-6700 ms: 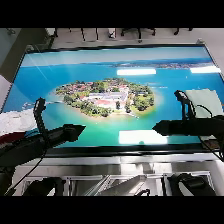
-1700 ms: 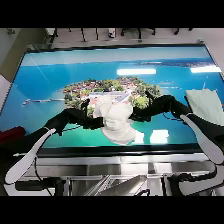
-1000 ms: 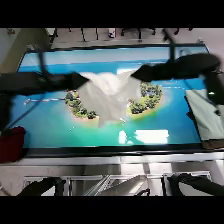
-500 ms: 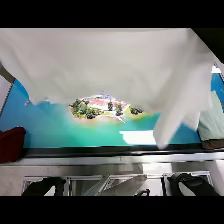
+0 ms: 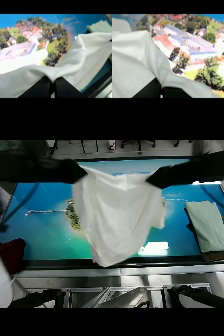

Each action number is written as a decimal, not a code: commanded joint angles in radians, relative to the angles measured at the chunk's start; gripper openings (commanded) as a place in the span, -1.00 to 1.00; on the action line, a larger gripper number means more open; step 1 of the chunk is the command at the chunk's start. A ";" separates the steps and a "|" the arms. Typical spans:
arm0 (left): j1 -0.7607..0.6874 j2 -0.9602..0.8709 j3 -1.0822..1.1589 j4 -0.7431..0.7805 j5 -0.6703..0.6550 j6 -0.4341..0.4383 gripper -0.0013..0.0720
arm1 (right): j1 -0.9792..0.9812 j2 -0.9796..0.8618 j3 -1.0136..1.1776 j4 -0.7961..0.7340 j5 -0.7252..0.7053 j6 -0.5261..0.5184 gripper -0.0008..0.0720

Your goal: Fold the shirts.

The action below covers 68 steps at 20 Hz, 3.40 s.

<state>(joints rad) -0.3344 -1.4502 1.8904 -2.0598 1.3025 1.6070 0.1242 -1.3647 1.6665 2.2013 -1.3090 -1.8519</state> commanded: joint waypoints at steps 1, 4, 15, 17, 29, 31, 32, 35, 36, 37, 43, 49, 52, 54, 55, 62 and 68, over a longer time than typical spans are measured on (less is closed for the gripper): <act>-0.020 -0.332 0.002 -0.001 0.100 0.000 -0.91 | 0.004 -0.243 -0.121 0.037 0.072 -0.004 -0.91; -0.012 -0.541 0.003 -0.037 0.106 0.000 -0.90 | 0.003 -0.427 -0.122 0.144 0.113 -0.016 -0.91; 0.208 -0.400 0.013 -0.103 0.264 0.002 0.90 | -0.244 -0.295 -0.066 0.200 -0.120 0.001 0.07; 0.235 -0.306 -0.119 -0.026 0.229 0.018 0.90 | -0.284 -0.190 -0.193 0.188 -0.122 -0.011 0.07; 0.226 -0.280 -0.433 -0.212 -0.185 0.132 0.90 | 0.069 0.102 -1.083 0.285 0.424 0.139 0.40; 0.231 -0.306 -0.360 -0.210 -0.128 0.133 0.90 | 0.189 0.097 -1.082 0.291 0.552 0.216 0.39; 0.241 -0.313 -0.329 -0.210 -0.101 0.133 0.90 | 0.234 0.094 -1.082 0.291 0.603 0.249 0.39; 0.267 -0.309 -0.281 -0.211 -0.063 0.133 0.90 | 0.296 0.065 -1.081 0.294 0.628 0.304 0.39; 0.279 -0.310 -0.266 -0.211 -0.042 0.133 0.90 | 0.307 0.051 -1.081 0.296 0.628 0.317 0.39; 0.290 -0.309 -0.256 -0.211 -0.023 0.133 0.90 | 0.317 0.042 -1.081 0.300 0.629 0.328 0.39; 0.334 -0.308 -0.230 -0.211 0.055 0.133 0.90 | 0.339 0.038 -1.033 0.304 0.723 0.291 -0.91; 0.335 -0.308 -0.230 -0.211 0.159 0.145 0.87 | -0.023 0.239 -0.985 -0.080 0.419 0.367 -0.91; 0.314 -0.308 -0.231 -0.211 0.175 0.143 0.87 | -0.331 0.370 -0.983 -0.212 0.360 0.377 -0.91; 0.277 -0.308 -0.231 -0.211 0.168 0.143 0.88 | -0.494 0.392 -0.983 -0.164 0.318 0.286 -0.91; 0.250 -0.308 -0.231 -0.211 0.158 0.143 0.87 | -0.544 0.388 -0.983 -0.155 0.289 0.253 -0.91; 0.098 -0.309 -0.463 -0.208 -0.034 0.144 0.87 | -0.600 0.359 -0.983 -0.155 0.298 0.168 -0.91; 0.095 -0.372 -0.472 -0.221 -0.302 0.144 0.87 | -0.600 0.359 -0.983 -0.140 0.285 0.151 -0.91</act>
<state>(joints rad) -0.2321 -1.7840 1.4033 -2.2780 1.1133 1.7515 -0.4728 -1.0050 0.6827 2.0472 -1.0203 -1.6875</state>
